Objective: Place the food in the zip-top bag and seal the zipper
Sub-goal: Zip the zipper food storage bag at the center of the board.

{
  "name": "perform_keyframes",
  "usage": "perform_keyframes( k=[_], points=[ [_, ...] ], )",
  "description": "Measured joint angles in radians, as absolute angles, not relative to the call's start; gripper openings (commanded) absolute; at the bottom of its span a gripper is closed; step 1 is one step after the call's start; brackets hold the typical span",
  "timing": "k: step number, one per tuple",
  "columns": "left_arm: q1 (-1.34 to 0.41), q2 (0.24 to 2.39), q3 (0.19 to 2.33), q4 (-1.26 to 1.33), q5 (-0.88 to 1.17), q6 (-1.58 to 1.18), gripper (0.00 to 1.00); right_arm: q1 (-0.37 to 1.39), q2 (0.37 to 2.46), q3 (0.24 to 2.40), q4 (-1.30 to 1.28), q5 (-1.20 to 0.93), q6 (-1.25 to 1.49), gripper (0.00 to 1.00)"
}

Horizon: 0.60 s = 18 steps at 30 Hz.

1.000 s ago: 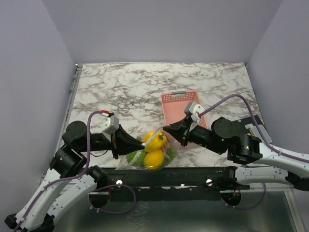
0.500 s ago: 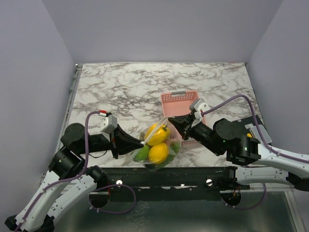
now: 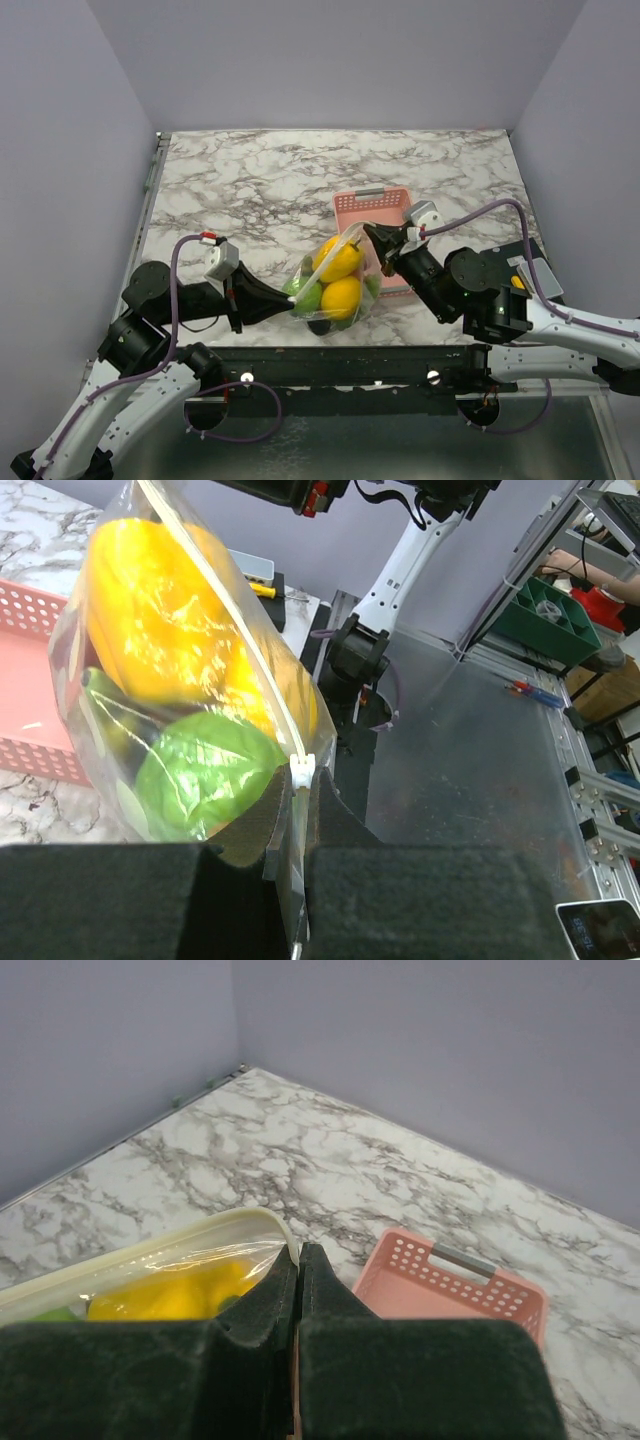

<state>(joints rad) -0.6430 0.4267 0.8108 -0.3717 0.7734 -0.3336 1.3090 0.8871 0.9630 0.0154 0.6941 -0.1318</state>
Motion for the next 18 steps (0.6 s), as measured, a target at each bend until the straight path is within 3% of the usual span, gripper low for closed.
perform_keyframes(
  k=[18],
  points=[
    [-0.643, 0.382, 0.809, -0.398, 0.747, -0.348, 0.0, 1.309, 0.873, 0.902, 0.228, 0.876, -0.316, 0.01]
  ],
)
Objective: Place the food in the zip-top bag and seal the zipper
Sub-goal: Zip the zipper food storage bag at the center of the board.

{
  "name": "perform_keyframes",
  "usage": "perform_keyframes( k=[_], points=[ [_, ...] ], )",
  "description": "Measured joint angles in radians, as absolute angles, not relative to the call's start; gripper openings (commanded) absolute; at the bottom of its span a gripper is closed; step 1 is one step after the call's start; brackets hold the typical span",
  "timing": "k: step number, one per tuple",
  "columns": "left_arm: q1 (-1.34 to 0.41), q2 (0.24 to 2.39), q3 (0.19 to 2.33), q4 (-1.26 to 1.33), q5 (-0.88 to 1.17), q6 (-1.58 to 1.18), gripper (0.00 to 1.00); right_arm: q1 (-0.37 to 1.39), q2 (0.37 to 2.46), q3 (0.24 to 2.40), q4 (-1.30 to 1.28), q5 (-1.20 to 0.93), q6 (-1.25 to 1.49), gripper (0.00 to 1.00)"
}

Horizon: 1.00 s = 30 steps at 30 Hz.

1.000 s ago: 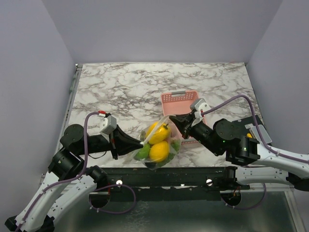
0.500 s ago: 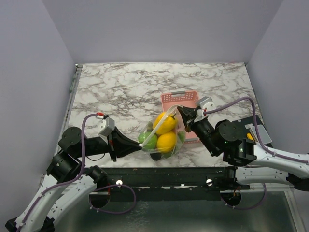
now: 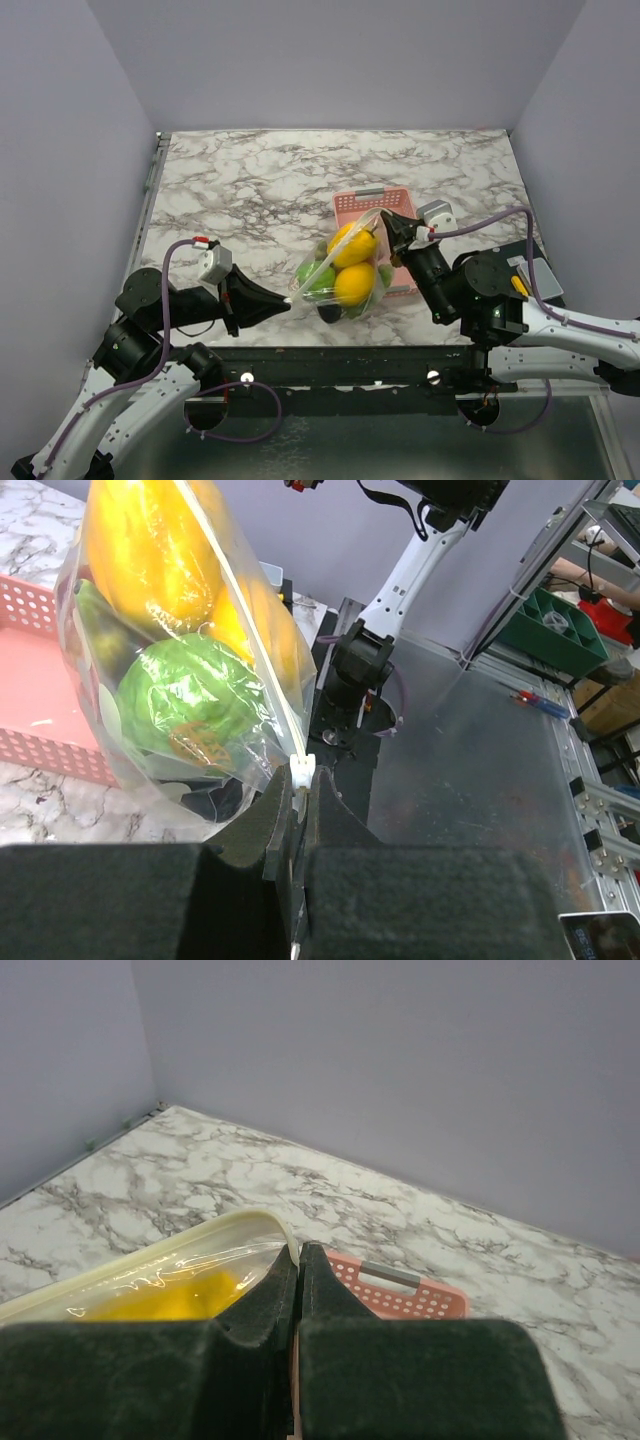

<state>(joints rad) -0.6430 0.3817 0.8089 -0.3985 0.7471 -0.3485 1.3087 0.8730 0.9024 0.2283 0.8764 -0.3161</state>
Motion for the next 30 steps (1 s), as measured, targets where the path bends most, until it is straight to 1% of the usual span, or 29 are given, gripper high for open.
perform_keyframes(
  k=[6, 11, 13, 17, 21, 27, 30],
  points=[
    [-0.643, 0.374, 0.805, -0.4, 0.712, -0.348, 0.02, 1.309, 0.871, 0.901, 0.246, 0.879, -0.334, 0.01],
    [-0.643, 0.372, 0.804, -0.41, 0.683, -0.348, 0.1, 1.309, 0.867, 0.897, 0.249, 0.887, -0.342, 0.01],
    [-0.643, 0.372, 0.804, -0.414, 0.673, -0.348, 0.16, 1.309, 0.862, 0.893, 0.248, 0.886, -0.341, 0.01],
    [-0.644, 0.373, 0.804, -0.427, 0.652, -0.344, 0.37, 1.306, 0.847, 0.891, 0.245, 0.891, -0.338, 0.01],
    [-0.644, 0.386, 0.811, -0.452, 0.625, -0.335, 0.53, 1.296, 0.824, 0.891, 0.243, 0.898, -0.333, 0.01],
    [-0.644, 0.432, 0.853, -0.466, 0.551, -0.309, 0.67, 1.292, 0.818, 0.891, 0.209, 0.898, -0.313, 0.01],
    [-0.644, 0.449, 0.877, -0.467, 0.528, -0.292, 0.71, 1.29, 0.818, 0.891, 0.183, 0.897, -0.304, 0.01]
  ],
)
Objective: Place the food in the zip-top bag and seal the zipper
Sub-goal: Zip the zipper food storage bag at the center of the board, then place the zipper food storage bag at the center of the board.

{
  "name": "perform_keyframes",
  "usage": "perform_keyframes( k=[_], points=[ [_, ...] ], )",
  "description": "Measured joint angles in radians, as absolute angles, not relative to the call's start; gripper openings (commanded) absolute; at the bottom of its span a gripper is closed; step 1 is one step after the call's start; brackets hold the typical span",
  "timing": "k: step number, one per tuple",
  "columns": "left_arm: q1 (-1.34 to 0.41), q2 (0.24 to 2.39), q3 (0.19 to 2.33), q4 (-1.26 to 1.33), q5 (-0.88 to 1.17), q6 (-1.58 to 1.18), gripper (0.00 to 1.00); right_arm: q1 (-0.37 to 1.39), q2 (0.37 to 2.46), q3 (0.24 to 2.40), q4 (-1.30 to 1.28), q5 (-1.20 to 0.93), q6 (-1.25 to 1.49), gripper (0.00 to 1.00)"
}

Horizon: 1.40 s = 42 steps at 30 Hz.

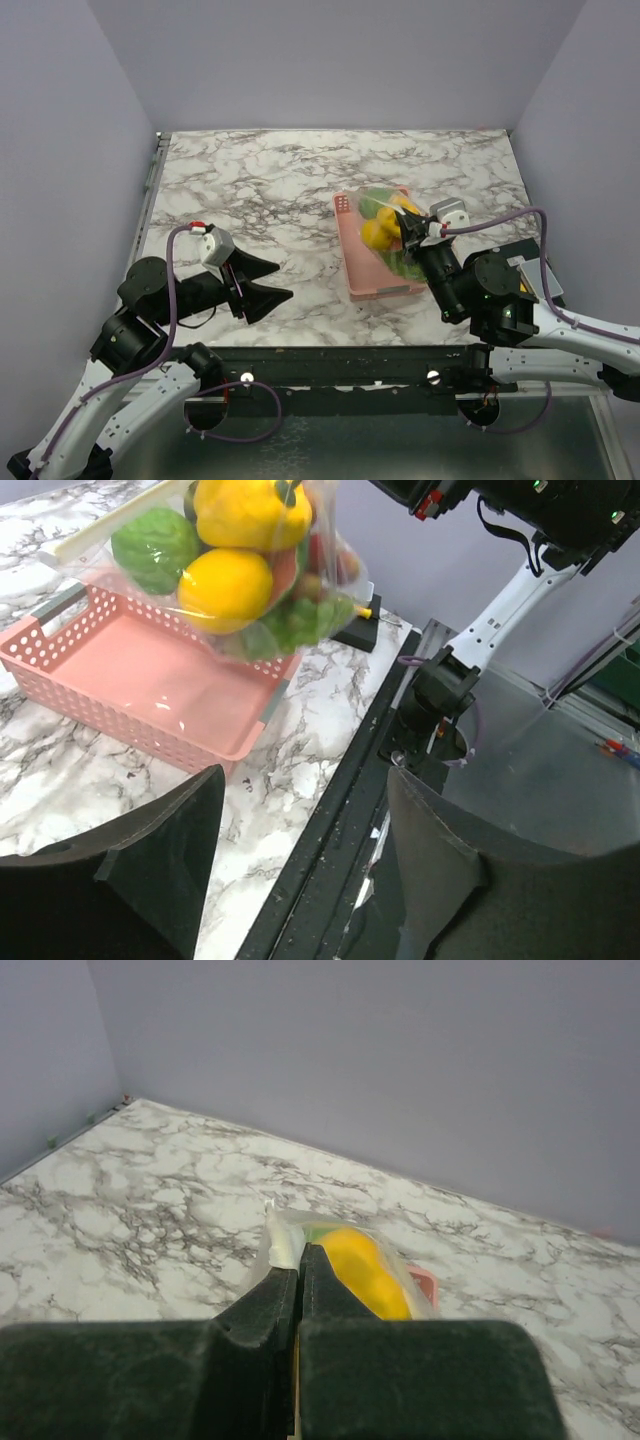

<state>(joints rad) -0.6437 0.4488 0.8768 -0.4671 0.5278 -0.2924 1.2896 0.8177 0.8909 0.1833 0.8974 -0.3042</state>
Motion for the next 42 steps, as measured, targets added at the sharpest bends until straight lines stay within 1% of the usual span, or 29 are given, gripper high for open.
perform_keyframes(
  k=[3, 7, 9, 15, 19, 34, 42],
  points=[
    [-0.644, 0.466, 0.898, -0.467, 0.519, -0.279, 0.74, 1.289, 0.818, 0.891, 0.158, 0.895, -0.29, 0.0],
    [-0.644, 0.492, 0.92, -0.468, 0.511, -0.261, 0.76, 1.29, 0.818, 0.895, 0.112, 0.864, -0.264, 0.01],
    [-0.644, 0.503, 0.929, -0.469, 0.51, -0.251, 0.78, 1.29, 0.818, 0.9, 0.094, 0.837, -0.249, 0.01],
    [-0.644, 0.524, 0.97, -0.474, 0.511, -0.217, 0.8, 1.29, 0.818, 0.934, 0.024, 0.707, -0.178, 0.01],
    [-0.644, 0.53, 0.989, -0.473, 0.512, -0.196, 0.84, 1.289, 0.821, 0.965, -0.036, 0.603, -0.124, 0.01],
    [-0.644, 0.591, 0.999, -0.473, 0.537, -0.131, 0.85, 1.29, 0.882, 1.077, -0.21, 0.291, 0.01, 0.01],
    [-0.644, 0.586, 0.976, -0.465, 0.59, -0.121, 0.84, 1.289, 0.892, 1.082, -0.249, 0.158, 0.041, 0.01]
  ],
)
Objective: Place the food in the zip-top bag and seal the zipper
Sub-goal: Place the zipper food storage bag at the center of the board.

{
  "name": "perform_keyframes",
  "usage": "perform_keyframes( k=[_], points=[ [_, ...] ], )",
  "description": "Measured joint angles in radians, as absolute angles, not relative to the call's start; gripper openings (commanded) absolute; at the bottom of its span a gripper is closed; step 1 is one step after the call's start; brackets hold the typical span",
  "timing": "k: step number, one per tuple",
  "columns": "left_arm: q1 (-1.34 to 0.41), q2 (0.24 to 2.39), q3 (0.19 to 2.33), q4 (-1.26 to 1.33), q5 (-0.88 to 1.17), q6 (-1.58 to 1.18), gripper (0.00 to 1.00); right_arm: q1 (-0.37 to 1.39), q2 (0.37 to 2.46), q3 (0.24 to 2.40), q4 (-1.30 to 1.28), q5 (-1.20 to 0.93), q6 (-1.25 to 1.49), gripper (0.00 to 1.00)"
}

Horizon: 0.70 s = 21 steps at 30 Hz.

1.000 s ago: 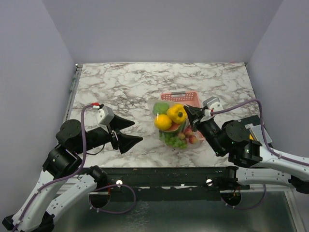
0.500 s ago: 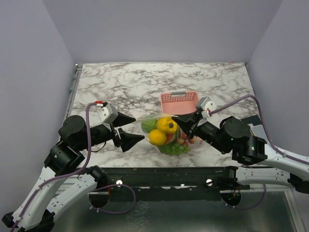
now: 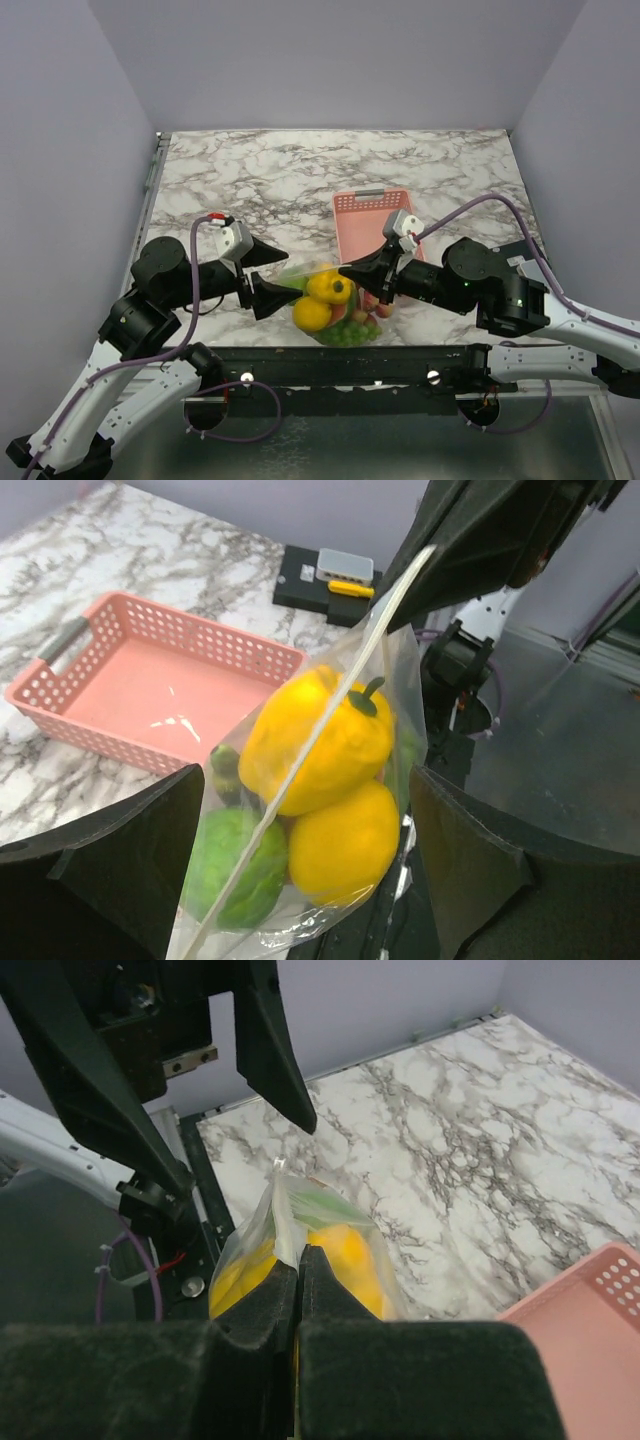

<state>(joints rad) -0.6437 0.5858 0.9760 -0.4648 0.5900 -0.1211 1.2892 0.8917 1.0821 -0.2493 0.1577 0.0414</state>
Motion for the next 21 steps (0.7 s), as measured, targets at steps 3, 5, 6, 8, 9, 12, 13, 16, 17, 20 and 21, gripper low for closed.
perform_keyframes(
  k=[3, 5, 6, 8, 9, 12, 13, 16, 17, 20, 21],
  points=[
    [-0.644, 0.583, 0.94, -0.465, 0.632, -0.12, 0.81, 1.289, 0.897, 1.096, -0.26, 0.11, 0.052, 0.01],
    [-0.644, 0.582, 0.917, -0.465, 0.654, -0.118, 0.8, 1.289, 0.897, 1.101, -0.261, 0.083, 0.055, 0.01],
    [-0.644, 0.58, 0.907, -0.465, 0.664, -0.118, 0.78, 1.289, 0.897, 1.104, -0.261, 0.071, 0.056, 0.01],
    [-0.644, 0.571, 0.891, -0.465, 0.681, -0.119, 0.74, 1.289, 0.897, 1.108, -0.261, 0.045, 0.06, 0.01],
    [-0.644, 0.567, 0.886, -0.465, 0.69, -0.119, 0.71, 1.289, 0.897, 1.11, -0.261, 0.033, 0.062, 0.01],
    [-0.644, 0.554, 0.88, -0.461, 0.723, -0.12, 0.61, 1.289, 0.901, 1.117, -0.261, 0.005, 0.067, 0.01],
    [-0.644, 0.552, 0.88, -0.459, 0.731, -0.121, 0.58, 1.29, 0.904, 1.12, -0.261, 0.0, 0.069, 0.01],
    [-0.644, 0.548, 0.88, -0.452, 0.754, -0.123, 0.5, 1.289, 0.907, 1.125, -0.26, -0.013, 0.078, 0.01],
    [-0.644, 0.548, 0.88, -0.451, 0.758, -0.122, 0.48, 1.289, 0.907, 1.125, -0.259, -0.017, 0.079, 0.01],
    [-0.644, 0.549, 0.88, -0.451, 0.772, -0.124, 0.39, 1.29, 0.907, 1.125, -0.257, -0.024, 0.086, 0.01],
    [-0.644, 0.549, 0.88, -0.451, 0.776, -0.126, 0.34, 1.29, 0.907, 1.125, -0.256, -0.025, 0.088, 0.01]
  ],
)
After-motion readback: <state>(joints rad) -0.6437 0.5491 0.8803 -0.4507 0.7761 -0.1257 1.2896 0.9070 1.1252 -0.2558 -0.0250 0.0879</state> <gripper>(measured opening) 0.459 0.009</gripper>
